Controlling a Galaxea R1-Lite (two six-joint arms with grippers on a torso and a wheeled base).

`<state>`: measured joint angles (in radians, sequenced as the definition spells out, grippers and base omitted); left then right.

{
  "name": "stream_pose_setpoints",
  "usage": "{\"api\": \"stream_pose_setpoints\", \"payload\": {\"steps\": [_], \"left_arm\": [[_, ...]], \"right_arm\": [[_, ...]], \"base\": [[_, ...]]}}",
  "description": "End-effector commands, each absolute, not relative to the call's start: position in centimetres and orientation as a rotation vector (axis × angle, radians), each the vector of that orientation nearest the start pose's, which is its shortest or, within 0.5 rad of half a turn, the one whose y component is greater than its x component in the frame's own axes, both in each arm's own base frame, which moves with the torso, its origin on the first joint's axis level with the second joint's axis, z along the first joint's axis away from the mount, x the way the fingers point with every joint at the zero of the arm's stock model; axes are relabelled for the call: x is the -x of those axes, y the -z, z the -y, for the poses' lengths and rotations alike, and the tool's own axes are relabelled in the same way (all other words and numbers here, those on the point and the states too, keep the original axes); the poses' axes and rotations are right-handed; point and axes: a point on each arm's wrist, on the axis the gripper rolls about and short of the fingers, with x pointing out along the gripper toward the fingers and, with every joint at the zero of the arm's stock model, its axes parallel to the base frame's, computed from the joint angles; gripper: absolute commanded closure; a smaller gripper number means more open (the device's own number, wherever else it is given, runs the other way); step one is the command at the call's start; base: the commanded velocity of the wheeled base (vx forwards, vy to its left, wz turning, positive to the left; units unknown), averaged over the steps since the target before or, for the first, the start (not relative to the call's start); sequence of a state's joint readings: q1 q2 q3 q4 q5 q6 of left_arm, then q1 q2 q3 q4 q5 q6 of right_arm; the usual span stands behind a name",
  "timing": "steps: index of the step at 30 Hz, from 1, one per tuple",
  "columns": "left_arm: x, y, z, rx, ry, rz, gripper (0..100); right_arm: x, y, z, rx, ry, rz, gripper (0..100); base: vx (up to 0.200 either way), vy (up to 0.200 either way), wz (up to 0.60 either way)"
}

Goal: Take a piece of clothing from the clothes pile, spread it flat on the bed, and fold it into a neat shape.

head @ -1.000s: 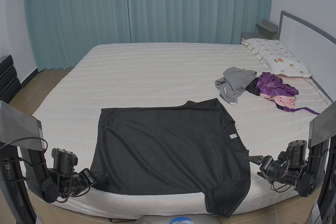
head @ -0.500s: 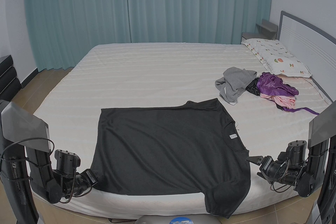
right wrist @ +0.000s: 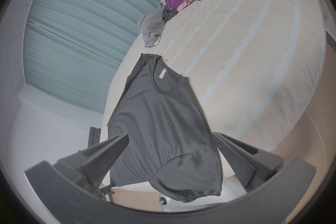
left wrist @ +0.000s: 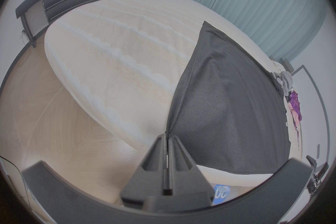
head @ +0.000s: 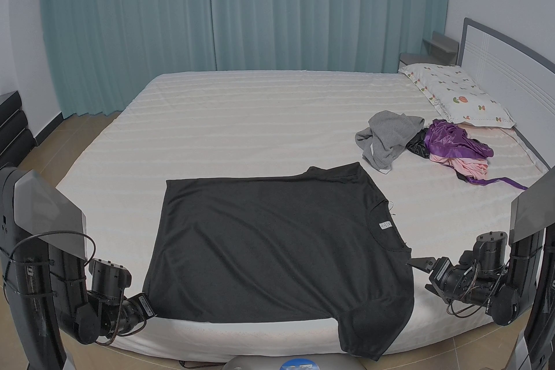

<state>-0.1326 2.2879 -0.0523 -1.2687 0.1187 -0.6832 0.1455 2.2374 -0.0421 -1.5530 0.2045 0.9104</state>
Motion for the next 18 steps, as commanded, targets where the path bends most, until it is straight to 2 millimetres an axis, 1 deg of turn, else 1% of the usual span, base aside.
{"api": "stream_pose_setpoints", "payload": {"steps": [1,5,9,12,18], "left_arm": [[-19.9,3.8,2.0,0.479,-0.322,-0.922,100],[-19.7,3.7,2.0,0.464,-0.319,-0.927,100],[-19.5,3.6,1.5,0.444,-0.324,-0.928,100],[-19.4,3.6,1.4,0.432,-0.318,-0.937,100],[-19.4,3.6,1.3,0.429,-0.318,-0.939,100]], "right_arm": [[-22.4,1.0,-3.8,-0.888,-0.028,-0.74,0],[-22.4,1.0,-3.8,-0.887,-0.028,-0.742,0],[-22.4,1.1,-3.8,-0.882,-0.028,-0.743,0],[-21.9,1.3,-3.8,-0.872,-0.022,-0.768,0],[-21.6,2.4,-3.8,-0.799,-0.024,-0.818,0]], "base": [[0.0,0.0,0.0],[0.0,0.0,0.0],[0.0,0.0,0.0],[0.0,0.0,0.0],[0.0,0.0,0.0]]}}
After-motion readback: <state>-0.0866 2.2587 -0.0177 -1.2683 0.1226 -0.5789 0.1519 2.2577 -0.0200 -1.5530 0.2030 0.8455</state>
